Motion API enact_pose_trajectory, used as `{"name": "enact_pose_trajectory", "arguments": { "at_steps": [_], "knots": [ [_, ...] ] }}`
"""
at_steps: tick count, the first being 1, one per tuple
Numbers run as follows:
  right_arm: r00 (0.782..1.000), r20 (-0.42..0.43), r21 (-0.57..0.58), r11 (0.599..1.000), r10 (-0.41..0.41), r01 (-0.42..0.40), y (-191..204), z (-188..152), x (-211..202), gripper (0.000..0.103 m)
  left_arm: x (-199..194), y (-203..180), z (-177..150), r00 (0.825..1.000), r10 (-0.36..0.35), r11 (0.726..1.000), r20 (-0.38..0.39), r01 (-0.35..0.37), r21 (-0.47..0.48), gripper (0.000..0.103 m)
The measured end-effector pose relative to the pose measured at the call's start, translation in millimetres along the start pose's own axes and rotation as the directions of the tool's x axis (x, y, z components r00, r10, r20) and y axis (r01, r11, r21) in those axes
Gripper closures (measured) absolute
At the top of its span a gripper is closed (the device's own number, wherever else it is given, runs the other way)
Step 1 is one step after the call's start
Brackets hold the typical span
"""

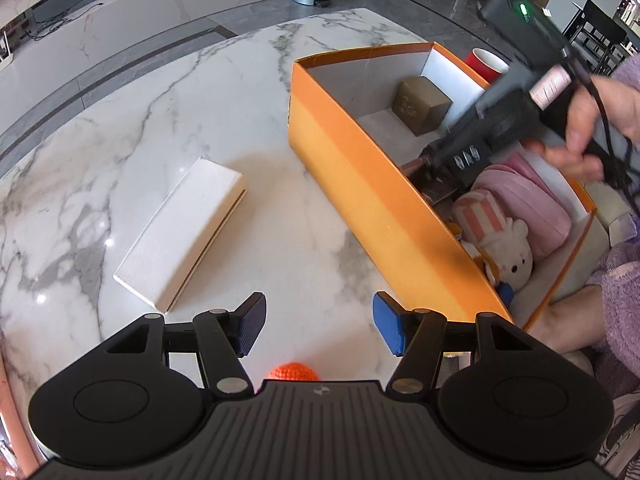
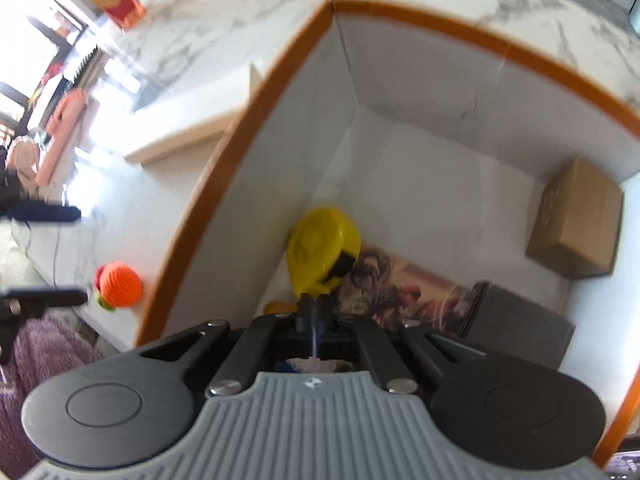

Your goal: Organize objects

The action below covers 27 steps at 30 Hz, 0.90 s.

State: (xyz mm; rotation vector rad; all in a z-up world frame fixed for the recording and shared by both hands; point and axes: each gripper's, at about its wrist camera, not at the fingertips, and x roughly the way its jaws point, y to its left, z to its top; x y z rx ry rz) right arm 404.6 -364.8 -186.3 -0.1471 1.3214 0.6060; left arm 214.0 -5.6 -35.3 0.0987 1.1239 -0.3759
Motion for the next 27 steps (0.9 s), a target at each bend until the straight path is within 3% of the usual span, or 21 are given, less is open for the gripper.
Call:
{"name": "enact_pose_trajectory", "arguments": {
  "at_steps": [3, 5, 6, 11, 15, 17, 21, 27],
  "knots": [
    [0.997, 0.059, -0.057, 0.996, -0.059, 0.062, 4.2, 13.2, -4.7, 0.092, -3.4, 0.7, -3.6, 1.000, 0.000, 1.000, 0.006, 0.000, -0.007, 0.033],
    [0.999, 0.044, -0.080, 0.996, -0.029, 0.033, 3.2, 21.9, 1.3, 0.075, -5.0, 1.7, -4.9, 1.000, -0.002, 1.000, 0.008, 0.002, -0.010, 0.033],
    [0.999, 0.047, -0.078, 0.997, -0.021, 0.025, 1.8, 25.3, 3.6, 0.072, -5.5, 2.2, -5.6, 1.000, -0.002, 1.000, 0.011, 0.002, -0.011, 0.033],
    [1.000, -0.004, -0.124, 0.992, 0.002, -0.002, -9.0, 32.7, 21.2, 0.068, 0.0, 10.9, -6.6, 1.000, -0.004, 0.999, 0.013, 0.005, -0.043, 0.033],
    [0.998, -0.044, -0.081, 0.996, 0.033, -0.037, -21.7, 31.1, 34.7, 0.061, 9.4, 19.0, -7.8, 1.000, -0.009, 0.997, 0.003, 0.010, -0.072, 0.033],
    [0.996, -0.047, -0.055, 0.996, 0.071, -0.074, -27.1, 31.0, 36.2, 0.069, 13.2, 21.2, -8.1, 1.000, -0.010, 0.997, -0.003, 0.009, -0.077, 0.033],
    [0.998, -0.015, -0.038, 0.997, 0.067, -0.068, -26.6, 25.7, 21.9, 0.077, 18.9, 25.7, -9.2, 1.000, -0.012, 0.995, -0.009, 0.011, -0.095, 0.033],
    [0.997, 0.067, 0.168, 0.984, 0.044, -0.055, -37.4, 9.1, -0.3, 0.082, 23.9, 28.2, -13.0, 1.000, -0.010, 0.991, -0.011, 0.008, -0.131, 0.033]
  ]
}}
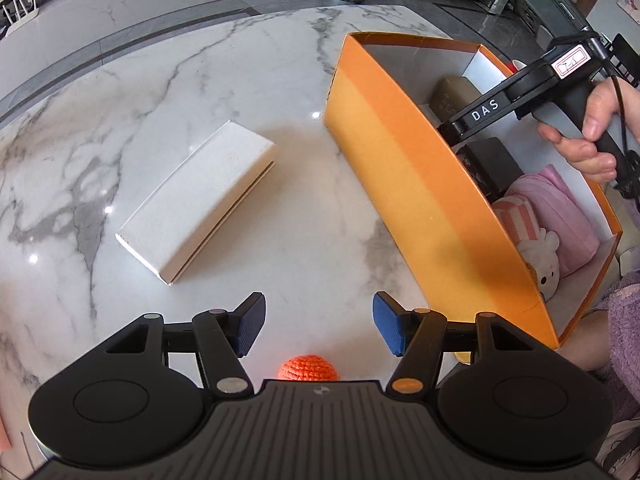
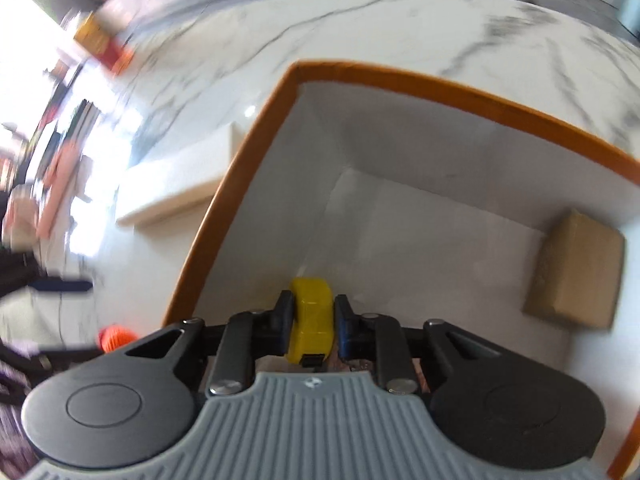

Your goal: Organize objects

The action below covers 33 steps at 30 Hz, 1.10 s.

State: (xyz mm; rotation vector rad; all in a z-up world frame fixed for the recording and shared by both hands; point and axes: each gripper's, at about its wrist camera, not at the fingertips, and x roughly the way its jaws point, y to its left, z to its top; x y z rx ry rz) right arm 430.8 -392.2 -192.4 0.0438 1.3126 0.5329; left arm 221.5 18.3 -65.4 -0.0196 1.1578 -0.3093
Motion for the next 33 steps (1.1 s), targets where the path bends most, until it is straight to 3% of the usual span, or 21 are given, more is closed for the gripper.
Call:
{"name": "enact_pose_trajectory", "arguments": {
  "at_steps": [4, 9, 19, 21, 23, 27, 29, 33],
  "knots": [
    [0.996, -0.026, 0.142, 0.987, 0.084, -0.079, -16.6, -12.0, 6.8, 0.082, -2.3, -4.0, -5.2, 1.000, -0.005, 1.000, 0.002, 0.005, 0.002, 0.033],
    [0.990, -0.047, 0.136, 0.982, 0.137, -0.129, -18.6, -16.4, 3.9, 0.082, -8.0, -7.0, -13.0, 1.000, 0.000, 1.000, -0.001, 0.000, 0.020, 0.033],
    [1.000, 0.015, 0.003, 1.000, -0.002, 0.002, 2.4, -20.7, -11.3, 0.079, -8.7, -5.5, -26.3, 1.000, 0.020, 1.000, 0.011, -0.020, 0.003, 0.027],
    [1.000, 0.026, 0.002, 1.000, -0.011, 0.011, 0.8, -21.1, -13.7, 0.079, -9.0, -7.4, -30.5, 1.000, 0.027, 1.000, 0.008, -0.027, 0.011, 0.027],
    [1.000, 0.015, -0.002, 1.000, -0.010, 0.010, 1.2, -22.8, -12.1, 0.090, -9.0, -10.2, -35.9, 0.999, 0.045, 0.999, 0.003, -0.045, 0.025, 0.026],
    [1.000, -0.007, 0.005, 1.000, 0.007, -0.007, 6.1, -24.1, 0.0, 0.100, -8.6, -14.5, -46.0, 0.996, 0.093, 0.994, 0.001, -0.093, 0.053, 0.026],
    [1.000, -0.008, 0.021, 1.000, 0.002, -0.001, 7.1, -25.3, 4.3, 0.093, -8.7, -13.4, -50.0, 0.995, 0.104, 0.994, 0.004, -0.104, 0.045, 0.026],
    [1.000, -0.003, 0.017, 1.000, 0.000, 0.000, 8.7, -25.9, 5.2, 0.096, -8.0, -9.2, -55.4, 0.994, 0.105, 0.994, 0.018, -0.106, 0.018, 0.021]
  ]
}}
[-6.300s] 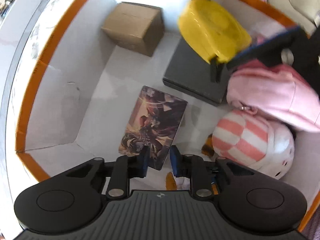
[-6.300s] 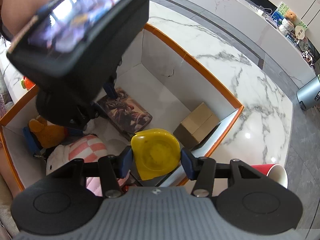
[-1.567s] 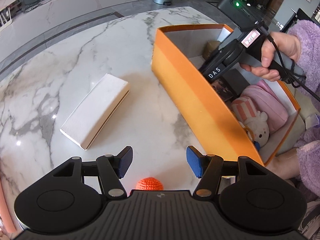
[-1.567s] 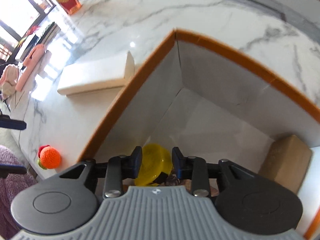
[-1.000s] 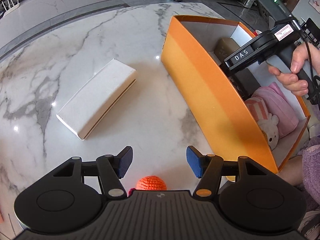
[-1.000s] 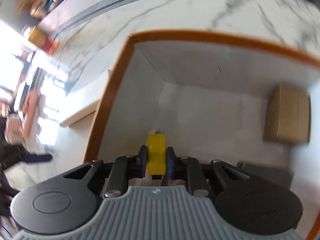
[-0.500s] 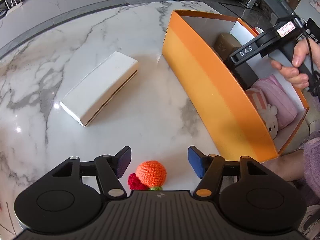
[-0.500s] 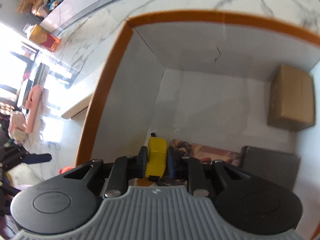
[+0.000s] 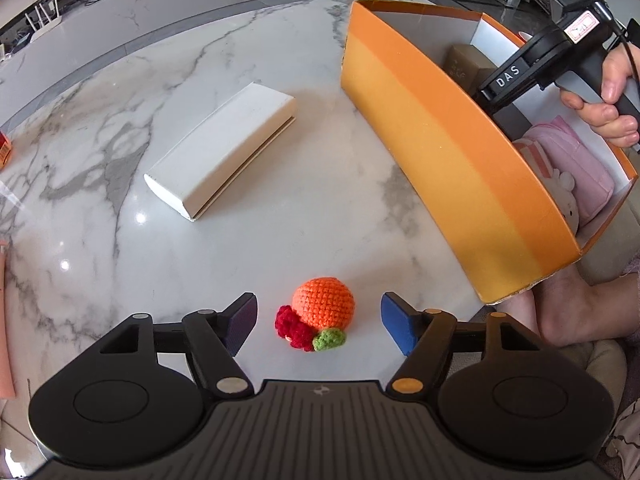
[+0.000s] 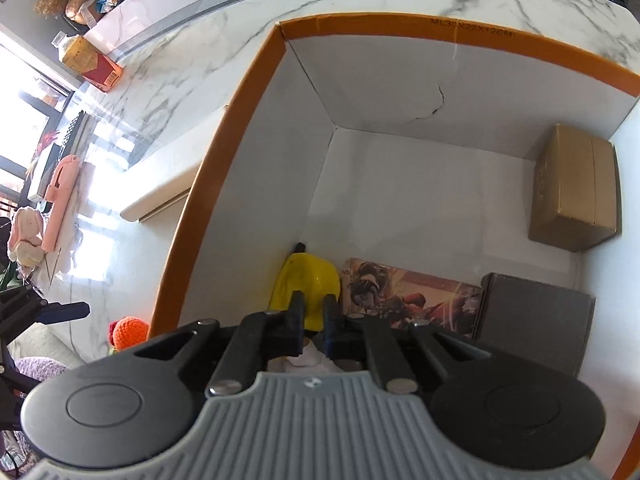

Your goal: Organize objects

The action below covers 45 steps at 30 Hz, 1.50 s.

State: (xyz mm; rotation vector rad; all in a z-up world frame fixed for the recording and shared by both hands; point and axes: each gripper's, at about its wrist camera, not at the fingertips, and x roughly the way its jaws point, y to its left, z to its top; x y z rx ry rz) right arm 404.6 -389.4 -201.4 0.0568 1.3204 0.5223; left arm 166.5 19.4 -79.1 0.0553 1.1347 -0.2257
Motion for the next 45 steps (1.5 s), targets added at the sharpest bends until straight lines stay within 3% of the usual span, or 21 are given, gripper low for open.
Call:
{"name": "enact_pose_trajectory", "arguments": {
  "at_steps": [8, 11, 15, 23, 28, 32, 36, 40, 43, 45],
  "knots": [
    [0.998, 0.050, -0.081, 0.996, -0.028, 0.032, 29.3, -7.9, -20.3, 0.097, 16.8, -6.0, -7.4, 0.999, 0.050, 0.997, 0.000, -0.050, 0.061, 0.021],
    [0.996, 0.072, -0.125, 0.991, -0.044, 0.053, 41.5, -12.8, -31.8, 0.097, 23.9, -10.0, -10.9, 0.999, 0.040, 0.995, 0.001, -0.040, 0.090, 0.032],
    [0.992, 0.102, -0.191, 0.977, -0.075, 0.094, 43.9, -31.4, -61.2, 0.095, 29.4, -7.0, -14.5, 1.000, 0.019, 0.999, 0.010, -0.020, 0.046, 0.043],
    [0.984, 0.144, -0.291, 0.945, -0.108, 0.146, 77.1, -32.3, -72.5, 0.094, 33.6, -8.3, -14.9, 0.998, 0.035, 0.999, 0.043, -0.036, 0.030, 0.046],
    [0.978, 0.182, -0.407, 0.897, -0.105, 0.172, 106.0, -31.6, -84.7, 0.094, 31.0, -1.6, -11.5, 0.996, 0.065, 0.998, 0.066, -0.065, 0.008, 0.050],
    [0.976, 0.193, -0.543, 0.817, -0.105, 0.195, 135.1, -24.1, -72.1, 0.094, 24.2, 25.3, -6.9, 0.991, 0.089, 0.993, 0.096, -0.081, -0.083, 0.050],
    [0.980, 0.165, -0.707, 0.680, -0.108, 0.194, 166.8, -10.6, -44.5, 0.092, 11.8, 48.5, -1.2, 0.983, 0.125, 0.988, 0.132, -0.112, -0.105, 0.050],
    [0.989, 0.097, -0.829, 0.540, -0.116, 0.144, 195.5, 8.0, -6.8, 0.061, 13.3, 73.7, 5.4, 0.979, 0.175, 0.975, 0.104, -0.157, -0.160, 0.050],
    [0.985, 0.054, -0.908, 0.403, -0.163, 0.117, 213.3, 19.9, 27.8, 0.060, 21.3, 87.6, 8.5, 0.971, 0.223, 0.959, 0.085, -0.203, -0.198, 0.050],
    [0.982, 0.025, -0.948, 0.308, -0.188, 0.083, 221.7, 25.8, 48.9, 0.053, 23.7, 91.6, 8.3, 0.967, 0.243, 0.955, 0.080, -0.224, -0.195, 0.050]
  ]
}}
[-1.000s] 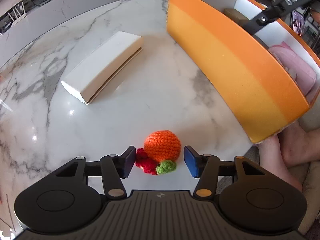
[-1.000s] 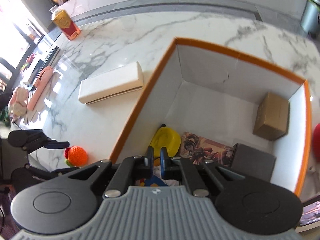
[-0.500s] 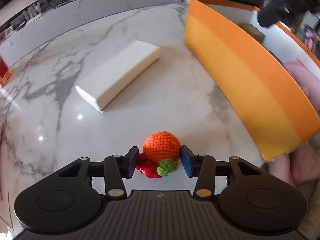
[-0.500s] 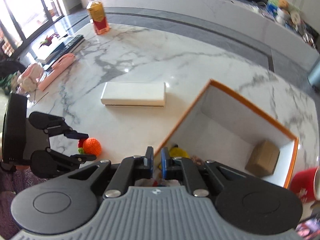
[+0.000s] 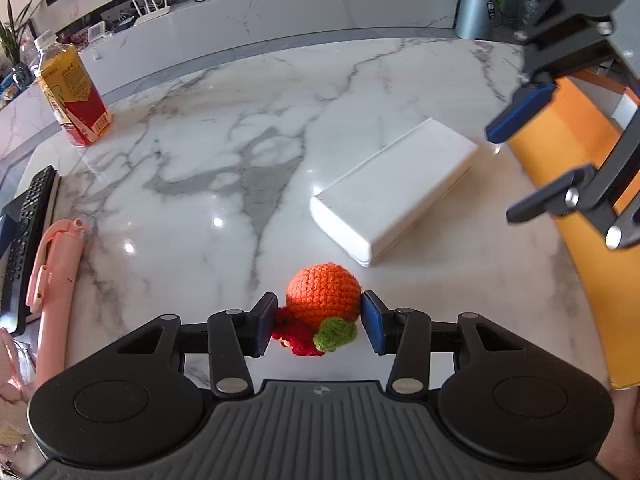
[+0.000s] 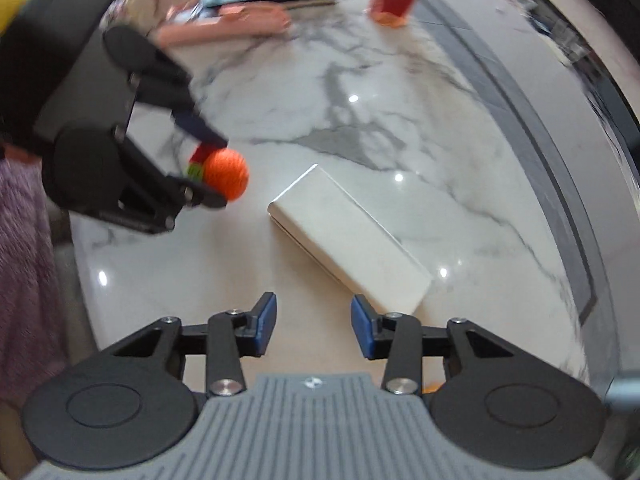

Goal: Organize objects
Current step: 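Close the left tool on the crocheted orange ball while the right tool approaches the white box, then grasp the white rectangular box with the right tool while the left tool holds the ball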

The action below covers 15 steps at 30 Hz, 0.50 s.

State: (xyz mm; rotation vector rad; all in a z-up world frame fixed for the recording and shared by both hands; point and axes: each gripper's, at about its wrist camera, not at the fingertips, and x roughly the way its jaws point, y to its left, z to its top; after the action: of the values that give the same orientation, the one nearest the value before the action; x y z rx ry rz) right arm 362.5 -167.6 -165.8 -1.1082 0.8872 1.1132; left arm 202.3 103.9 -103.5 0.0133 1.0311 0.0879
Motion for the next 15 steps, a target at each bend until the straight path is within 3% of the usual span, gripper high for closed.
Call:
{"name": "enact_pose_trajectory", "arguments": {
  "at_steps": [2, 3, 7, 15],
  "knots": [
    [1.000, -0.019, -0.110, 0.994, 0.012, -0.014, -1.0, 11.6, 16.7, 0.034, 0.1, 1.8, -0.6, 1.000, -0.004, 1.000, 0.008, 0.004, 0.014, 0.050],
    [1.000, -0.026, -0.166, 0.986, 0.005, -0.009, -1.1, 16.8, 24.5, 0.031, -0.4, 3.6, -0.8, 1.000, -0.014, 1.000, 0.009, 0.014, 0.014, 0.050],
    [0.996, -0.082, -0.335, 0.942, -0.029, 0.000, -5.3, 35.7, 54.1, 0.030, 0.3, 13.1, -0.3, 0.999, -0.039, 0.999, 0.024, 0.039, -0.013, 0.050],
    [0.983, -0.184, -0.426, 0.900, 0.012, -0.091, -20.8, 55.4, 92.4, 0.030, 7.7, 23.5, -1.4, 0.998, -0.060, 0.998, 0.023, 0.061, -0.030, 0.050]
  ]
}}
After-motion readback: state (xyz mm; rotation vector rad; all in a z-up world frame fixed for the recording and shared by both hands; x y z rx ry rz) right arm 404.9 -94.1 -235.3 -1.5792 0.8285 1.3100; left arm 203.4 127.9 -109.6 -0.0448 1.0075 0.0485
